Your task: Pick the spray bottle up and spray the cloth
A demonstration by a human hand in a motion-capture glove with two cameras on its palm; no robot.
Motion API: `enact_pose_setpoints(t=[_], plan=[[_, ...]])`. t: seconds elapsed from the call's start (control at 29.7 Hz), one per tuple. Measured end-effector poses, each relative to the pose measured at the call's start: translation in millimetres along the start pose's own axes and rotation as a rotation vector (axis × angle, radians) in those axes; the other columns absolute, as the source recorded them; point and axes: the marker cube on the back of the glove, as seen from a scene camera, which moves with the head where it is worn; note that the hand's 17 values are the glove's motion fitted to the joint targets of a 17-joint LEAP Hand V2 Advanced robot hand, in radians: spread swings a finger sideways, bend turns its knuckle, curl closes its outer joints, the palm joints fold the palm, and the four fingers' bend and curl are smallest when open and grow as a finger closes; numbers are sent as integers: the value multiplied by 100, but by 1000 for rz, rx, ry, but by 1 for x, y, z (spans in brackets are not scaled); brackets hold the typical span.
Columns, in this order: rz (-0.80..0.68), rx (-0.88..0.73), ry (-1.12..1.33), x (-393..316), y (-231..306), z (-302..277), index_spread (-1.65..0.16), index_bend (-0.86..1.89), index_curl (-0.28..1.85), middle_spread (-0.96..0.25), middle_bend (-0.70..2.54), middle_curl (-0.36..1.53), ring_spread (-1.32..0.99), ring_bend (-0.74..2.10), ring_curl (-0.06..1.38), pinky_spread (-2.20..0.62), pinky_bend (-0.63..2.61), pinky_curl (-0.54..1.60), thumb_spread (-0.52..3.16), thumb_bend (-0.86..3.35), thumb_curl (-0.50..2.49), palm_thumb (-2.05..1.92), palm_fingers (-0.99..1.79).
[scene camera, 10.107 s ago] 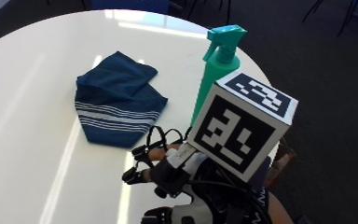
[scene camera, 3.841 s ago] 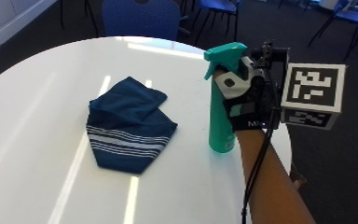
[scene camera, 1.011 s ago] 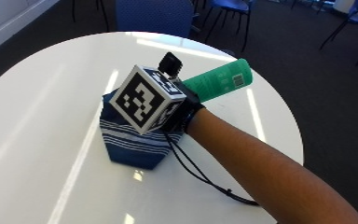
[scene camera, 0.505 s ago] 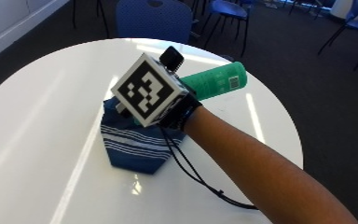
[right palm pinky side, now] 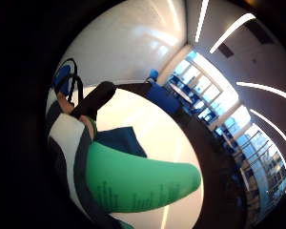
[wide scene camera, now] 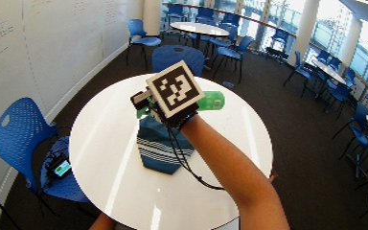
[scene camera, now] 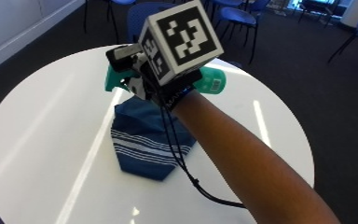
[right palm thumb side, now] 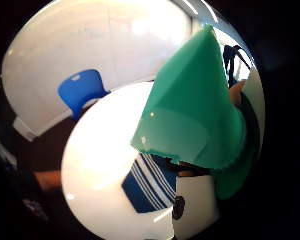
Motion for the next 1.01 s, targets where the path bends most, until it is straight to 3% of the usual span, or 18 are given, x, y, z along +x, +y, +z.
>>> enact_pose_setpoints(t=[0.71,1.01], plan=[[492,128,-924,-11,-45,4,-28,27,53,-17,39,48,-18,53,44,-20,43,39,37,-3,80,93,132],[594,157,-1037,-22,-50,22,-28,27,53,-17,39,48,-17,53,44,-19,41,39,38,-3,80,93,131]])
